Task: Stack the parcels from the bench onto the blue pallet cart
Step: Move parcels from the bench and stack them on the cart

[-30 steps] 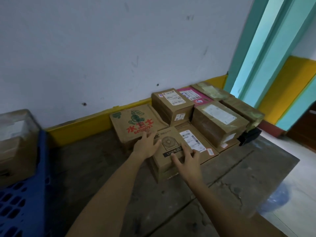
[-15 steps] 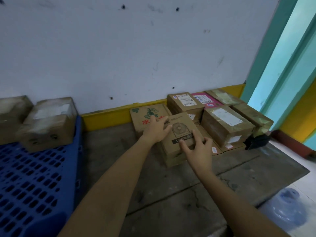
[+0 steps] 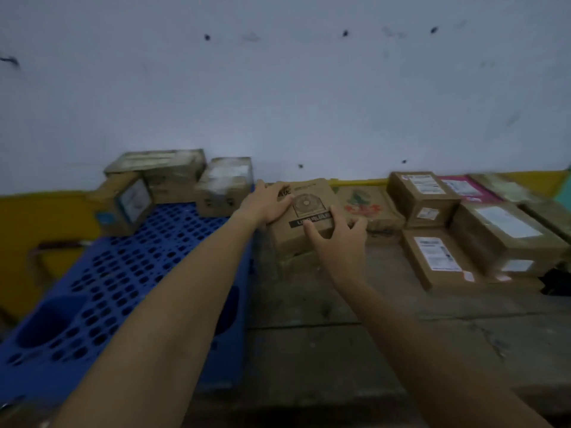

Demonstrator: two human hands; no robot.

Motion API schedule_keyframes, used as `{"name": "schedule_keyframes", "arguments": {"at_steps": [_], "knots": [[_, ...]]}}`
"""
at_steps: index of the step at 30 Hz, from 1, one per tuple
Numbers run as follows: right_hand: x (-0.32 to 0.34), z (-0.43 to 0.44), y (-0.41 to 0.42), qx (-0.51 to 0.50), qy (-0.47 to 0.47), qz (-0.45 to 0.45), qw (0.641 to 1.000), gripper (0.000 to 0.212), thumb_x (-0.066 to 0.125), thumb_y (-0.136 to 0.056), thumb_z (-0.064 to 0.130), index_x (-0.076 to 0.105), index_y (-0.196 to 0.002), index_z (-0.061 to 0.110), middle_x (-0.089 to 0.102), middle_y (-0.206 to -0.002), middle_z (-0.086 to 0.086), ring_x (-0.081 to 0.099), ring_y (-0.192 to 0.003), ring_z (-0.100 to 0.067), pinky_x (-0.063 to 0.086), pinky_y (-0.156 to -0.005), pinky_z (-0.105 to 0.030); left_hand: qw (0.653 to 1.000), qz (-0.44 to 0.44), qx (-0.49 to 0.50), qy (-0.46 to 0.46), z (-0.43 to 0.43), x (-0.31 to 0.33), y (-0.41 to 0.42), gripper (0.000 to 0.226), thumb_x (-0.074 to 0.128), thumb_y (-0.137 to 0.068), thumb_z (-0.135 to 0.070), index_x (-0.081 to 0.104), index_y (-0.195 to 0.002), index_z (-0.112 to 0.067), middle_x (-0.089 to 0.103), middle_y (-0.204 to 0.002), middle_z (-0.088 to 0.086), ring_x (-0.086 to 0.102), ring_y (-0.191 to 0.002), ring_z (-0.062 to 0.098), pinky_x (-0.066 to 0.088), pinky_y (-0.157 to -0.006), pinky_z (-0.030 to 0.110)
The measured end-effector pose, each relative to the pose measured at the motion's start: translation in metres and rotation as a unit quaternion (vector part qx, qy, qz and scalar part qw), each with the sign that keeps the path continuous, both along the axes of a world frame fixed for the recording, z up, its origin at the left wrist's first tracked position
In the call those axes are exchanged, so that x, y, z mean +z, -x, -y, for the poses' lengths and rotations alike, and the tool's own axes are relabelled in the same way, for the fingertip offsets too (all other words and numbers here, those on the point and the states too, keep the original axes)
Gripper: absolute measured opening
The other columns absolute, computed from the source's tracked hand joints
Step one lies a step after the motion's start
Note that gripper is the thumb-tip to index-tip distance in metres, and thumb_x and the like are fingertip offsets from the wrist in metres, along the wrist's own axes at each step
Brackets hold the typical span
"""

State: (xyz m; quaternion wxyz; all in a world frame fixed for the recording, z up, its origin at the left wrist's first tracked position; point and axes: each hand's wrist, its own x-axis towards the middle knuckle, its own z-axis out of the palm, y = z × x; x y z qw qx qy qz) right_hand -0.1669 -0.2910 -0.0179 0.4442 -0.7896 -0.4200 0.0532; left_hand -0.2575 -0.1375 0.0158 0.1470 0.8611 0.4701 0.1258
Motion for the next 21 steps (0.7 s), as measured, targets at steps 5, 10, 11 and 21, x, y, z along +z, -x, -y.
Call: {"name": "schedule_keyframes", "arguments": {"at_steps": [5, 10, 11, 21], "knots": [[-0.001, -0.037, 0.079, 0.083, -0.013, -0.002, 0.996, 0.066, 0.053, -0.085, 0.055, 0.034, -0.140, 0.025, 0.032, -0.124, -0.008, 0.040, -0.112, -0.025, 0.038, -0.077, -0.026, 0.997, -0.013, 0.081, 0.007, -0.027, 0.002, 0.097, 0.052, 0.035, -0.093, -0.054, 0.035, -0.140, -0.032, 0.028, -0.142, 0.018, 0.046, -0.119, 0.038, 0.041, -0.096, 0.041], [-0.007, -0.082, 0.152, 0.132, -0.001, -0.013, 0.991, 0.071, 0.049, -0.085, 0.059, 0.029, -0.144, 0.025, 0.030, -0.124, -0.006, 0.041, -0.110, -0.023, 0.048, -0.077, -0.029, 0.992, -0.022, 0.127, 0.018, -0.067, 0.000, 0.179, 0.051, 0.035, -0.093, -0.055, 0.036, -0.138, -0.032, 0.030, -0.141, 0.018, 0.042, -0.124, 0.036, 0.038, -0.100, 0.043], [-0.008, -0.092, 0.165, 0.134, 0.006, -0.011, 0.991, 0.071, 0.049, -0.085, 0.059, 0.029, -0.145, 0.025, 0.029, -0.125, -0.006, 0.041, -0.111, -0.023, 0.048, -0.077, -0.029, 0.991, -0.028, 0.129, 0.019, -0.076, -0.001, 0.192, 0.051, 0.034, -0.093, -0.055, 0.036, -0.138, -0.032, 0.030, -0.142, 0.018, 0.040, -0.126, 0.035, 0.037, -0.101, 0.043], [-0.027, -0.190, 0.250, 0.088, 0.077, 0.002, 0.993, 0.067, 0.043, -0.087, 0.061, 0.027, -0.143, 0.028, 0.027, -0.131, -0.008, 0.038, -0.115, -0.026, 0.042, -0.074, -0.027, 0.991, -0.086, 0.102, 0.024, -0.174, -0.021, 0.255, 0.048, 0.033, -0.094, -0.051, 0.037, -0.137, -0.027, 0.031, -0.142, 0.020, 0.042, -0.125, 0.034, 0.039, -0.098, 0.042]]}}
